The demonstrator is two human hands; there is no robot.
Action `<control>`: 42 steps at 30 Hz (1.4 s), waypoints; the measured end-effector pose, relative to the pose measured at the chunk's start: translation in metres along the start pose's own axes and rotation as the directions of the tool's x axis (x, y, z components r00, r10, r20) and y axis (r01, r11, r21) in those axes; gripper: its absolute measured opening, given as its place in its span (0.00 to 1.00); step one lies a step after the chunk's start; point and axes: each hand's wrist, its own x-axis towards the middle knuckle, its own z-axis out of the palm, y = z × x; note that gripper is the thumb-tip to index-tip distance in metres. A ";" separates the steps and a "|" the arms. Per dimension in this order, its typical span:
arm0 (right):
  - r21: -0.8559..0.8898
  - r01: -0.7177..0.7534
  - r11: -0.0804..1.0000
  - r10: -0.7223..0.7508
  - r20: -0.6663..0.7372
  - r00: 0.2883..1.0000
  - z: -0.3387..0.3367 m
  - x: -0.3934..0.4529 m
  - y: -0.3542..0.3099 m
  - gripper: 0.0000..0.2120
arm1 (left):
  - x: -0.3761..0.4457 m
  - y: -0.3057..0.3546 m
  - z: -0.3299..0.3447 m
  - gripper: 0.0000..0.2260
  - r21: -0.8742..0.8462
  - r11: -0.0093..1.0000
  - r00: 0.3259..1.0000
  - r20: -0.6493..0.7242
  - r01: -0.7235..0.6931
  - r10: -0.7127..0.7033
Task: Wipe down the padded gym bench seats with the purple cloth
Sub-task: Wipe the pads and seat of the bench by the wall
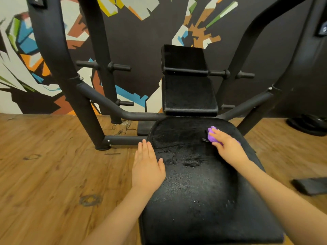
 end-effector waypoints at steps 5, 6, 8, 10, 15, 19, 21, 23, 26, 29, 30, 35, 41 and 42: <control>-0.003 -0.131 0.991 0.131 -0.045 0.990 -0.015 -0.004 0.019 0.20 | 0.000 -0.001 -0.002 0.30 -0.006 1.000 1.000 0.000 -0.004 0.004; 0.015 -0.164 0.986 0.164 -0.058 0.985 -0.014 -0.001 0.020 0.20 | 0.001 -0.001 -0.002 0.30 -0.007 1.000 1.000 -0.003 -0.008 0.008; 0.054 -0.267 0.962 0.272 -0.111 0.956 -0.016 0.005 0.018 0.21 | 0.002 -0.002 0.000 0.30 -0.027 1.000 1.000 -0.008 -0.014 0.013; 0.028 -0.339 0.940 0.340 -0.131 0.931 -0.020 0.014 0.015 0.21 | 0.003 -0.002 0.001 0.30 -0.039 0.999 1.000 -0.012 -0.011 0.011; -0.050 -0.175 0.983 0.176 0.009 0.984 -0.006 0.028 -0.023 0.22 | 0.002 -0.003 0.001 0.30 -0.054 0.999 1.000 -0.019 0.000 -0.001; 0.064 0.022 0.998 -0.026 0.073 0.997 0.032 0.035 -0.096 0.24 | 0.001 -0.003 0.000 0.29 -0.088 0.996 1.000 -0.020 0.019 -0.020; 0.103 0.136 0.985 -0.150 0.138 0.979 0.046 0.036 -0.123 0.25 | 0.001 -0.003 0.000 0.29 -0.083 0.996 0.999 -0.020 0.023 -0.025; 0.080 0.224 0.971 -0.236 0.213 0.948 0.051 0.036 -0.130 0.26 | 0.001 -0.003 -0.001 0.28 -0.082 0.996 0.999 -0.012 0.032 -0.033; 0.077 0.261 0.962 -0.272 0.245 0.931 0.046 0.031 -0.116 0.26 | -0.001 -0.002 -0.002 0.28 -0.088 0.995 0.999 -0.015 0.039 -0.040; 0.100 0.204 0.974 -0.218 0.159 0.963 0.038 0.024 -0.083 0.24 | -0.002 -0.003 -0.001 0.27 -0.094 0.994 0.999 -0.014 0.051 -0.053; 0.091 0.161 0.983 -0.171 0.117 0.978 0.035 0.022 -0.069 0.24 | -0.001 -0.003 0.000 0.27 -0.097 0.994 0.998 -0.016 0.054 -0.056; 0.006 -0.093 0.996 0.093 -0.007 0.996 -0.001 0.011 -0.003 0.23 | -0.001 -0.002 0.001 0.27 -0.104 0.993 0.998 -0.023 0.053 -0.055; -0.034 -0.190 0.981 0.190 -0.004 0.982 0.004 0.027 -0.002 0.23 | -0.001 0.000 0.000 0.29 -0.030 1.000 1.000 -0.021 0.002 -0.003; -0.023 -0.180 0.983 0.180 -0.003 0.984 0.008 0.032 -0.010 0.23 | -0.001 0.000 -0.001 0.30 -0.019 1.000 1.000 -0.020 -0.004 0.004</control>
